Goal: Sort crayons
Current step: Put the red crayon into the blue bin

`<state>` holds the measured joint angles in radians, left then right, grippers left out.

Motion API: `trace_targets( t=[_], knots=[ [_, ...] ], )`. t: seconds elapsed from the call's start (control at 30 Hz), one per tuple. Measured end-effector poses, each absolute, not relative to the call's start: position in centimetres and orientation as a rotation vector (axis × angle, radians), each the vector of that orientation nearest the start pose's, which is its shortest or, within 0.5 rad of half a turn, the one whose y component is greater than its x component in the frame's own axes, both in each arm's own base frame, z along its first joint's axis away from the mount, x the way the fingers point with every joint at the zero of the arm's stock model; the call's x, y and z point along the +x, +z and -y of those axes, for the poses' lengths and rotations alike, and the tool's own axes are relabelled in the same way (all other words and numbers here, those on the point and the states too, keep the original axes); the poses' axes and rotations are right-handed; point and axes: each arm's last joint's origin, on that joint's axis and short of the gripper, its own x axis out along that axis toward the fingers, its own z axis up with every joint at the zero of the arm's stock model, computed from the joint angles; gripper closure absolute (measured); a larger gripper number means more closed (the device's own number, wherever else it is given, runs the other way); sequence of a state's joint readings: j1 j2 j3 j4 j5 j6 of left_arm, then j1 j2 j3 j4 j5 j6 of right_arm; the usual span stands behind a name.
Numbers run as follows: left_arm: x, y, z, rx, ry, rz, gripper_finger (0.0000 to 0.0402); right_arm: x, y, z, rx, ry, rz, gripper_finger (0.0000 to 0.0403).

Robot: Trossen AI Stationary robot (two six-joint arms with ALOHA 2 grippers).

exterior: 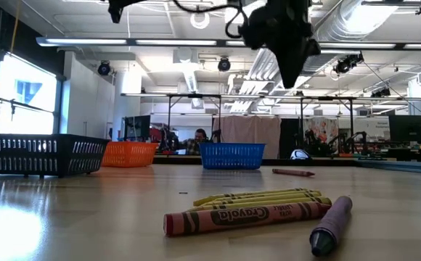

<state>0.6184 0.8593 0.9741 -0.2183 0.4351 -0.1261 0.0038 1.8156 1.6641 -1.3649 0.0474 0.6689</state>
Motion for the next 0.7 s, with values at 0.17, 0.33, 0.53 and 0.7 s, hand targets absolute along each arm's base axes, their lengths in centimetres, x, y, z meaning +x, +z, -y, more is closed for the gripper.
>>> trace_targets(
  t=[0.17, 0.33, 0.53, 0.7],
  knots=[
    [14.6, 38.3, -8.9, -0.179, 0.189, -0.081, 0.0321, 34.0, 24.9, -0.9, 0.574, -0.539, -1.455, 0.0373],
    [14.2, 38.5, -8.6, -0.174, 0.188, -0.07, 0.0321, 34.3, 22.7, -1.0, 0.603, -0.528, -1.411, 0.0321],
    [14.2, 38.3, -8.6, -0.207, 0.19, -0.085, 0.0321, 34.0, 21.4, -0.2, 0.574, -0.59, -1.384, 0.026],
    [14.2, 38.2, -8.6, -0.247, 0.193, -0.091, 0.0321, 34.2, 20.0, 1.0, 0.652, -0.628, -1.316, 0.0227]
  ],
)
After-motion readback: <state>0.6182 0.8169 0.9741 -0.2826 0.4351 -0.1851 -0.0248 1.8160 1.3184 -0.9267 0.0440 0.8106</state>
